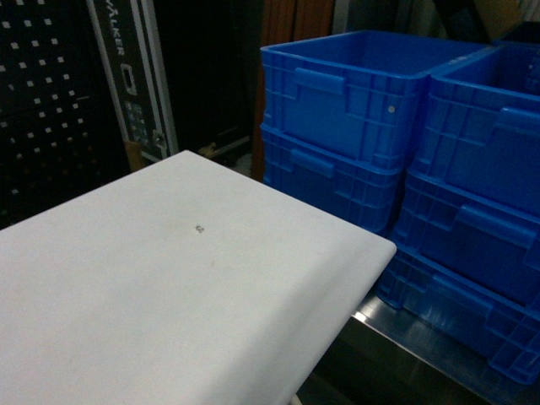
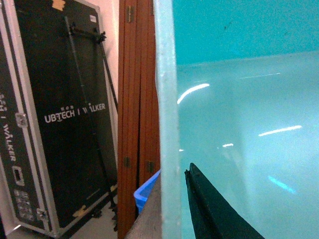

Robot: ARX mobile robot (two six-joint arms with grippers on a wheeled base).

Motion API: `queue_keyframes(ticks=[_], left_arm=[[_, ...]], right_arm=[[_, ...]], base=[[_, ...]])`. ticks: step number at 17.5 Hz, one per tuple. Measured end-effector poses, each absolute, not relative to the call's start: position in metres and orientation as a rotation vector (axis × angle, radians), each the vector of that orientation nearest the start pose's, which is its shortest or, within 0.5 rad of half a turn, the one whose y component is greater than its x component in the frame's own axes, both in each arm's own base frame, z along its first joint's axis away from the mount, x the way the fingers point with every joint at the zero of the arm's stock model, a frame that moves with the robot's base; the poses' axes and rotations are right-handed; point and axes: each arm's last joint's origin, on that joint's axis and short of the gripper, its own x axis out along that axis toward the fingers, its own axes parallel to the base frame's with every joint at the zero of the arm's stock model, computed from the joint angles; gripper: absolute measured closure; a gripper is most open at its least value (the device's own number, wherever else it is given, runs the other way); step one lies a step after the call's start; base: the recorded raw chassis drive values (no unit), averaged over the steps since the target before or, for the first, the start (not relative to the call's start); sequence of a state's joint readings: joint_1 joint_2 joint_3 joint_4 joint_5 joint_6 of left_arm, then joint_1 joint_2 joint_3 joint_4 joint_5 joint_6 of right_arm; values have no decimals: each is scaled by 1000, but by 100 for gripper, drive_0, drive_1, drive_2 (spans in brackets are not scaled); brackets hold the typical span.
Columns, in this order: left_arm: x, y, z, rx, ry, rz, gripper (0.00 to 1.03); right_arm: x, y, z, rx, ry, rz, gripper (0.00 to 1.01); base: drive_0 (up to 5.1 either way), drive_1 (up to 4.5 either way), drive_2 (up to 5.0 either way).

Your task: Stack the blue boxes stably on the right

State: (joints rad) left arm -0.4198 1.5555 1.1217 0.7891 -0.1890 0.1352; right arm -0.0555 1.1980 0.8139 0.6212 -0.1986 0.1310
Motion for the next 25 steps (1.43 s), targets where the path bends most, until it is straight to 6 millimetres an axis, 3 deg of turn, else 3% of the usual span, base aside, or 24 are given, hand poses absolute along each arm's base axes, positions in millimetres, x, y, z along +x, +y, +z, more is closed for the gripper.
queue_keyframes(ticks=[25], left_arm=[[325, -139, 351, 28, -351, -207, 95]], right_arm=[[267, -10, 335, 101, -220, 156, 94]], base=[[272, -547, -197]])
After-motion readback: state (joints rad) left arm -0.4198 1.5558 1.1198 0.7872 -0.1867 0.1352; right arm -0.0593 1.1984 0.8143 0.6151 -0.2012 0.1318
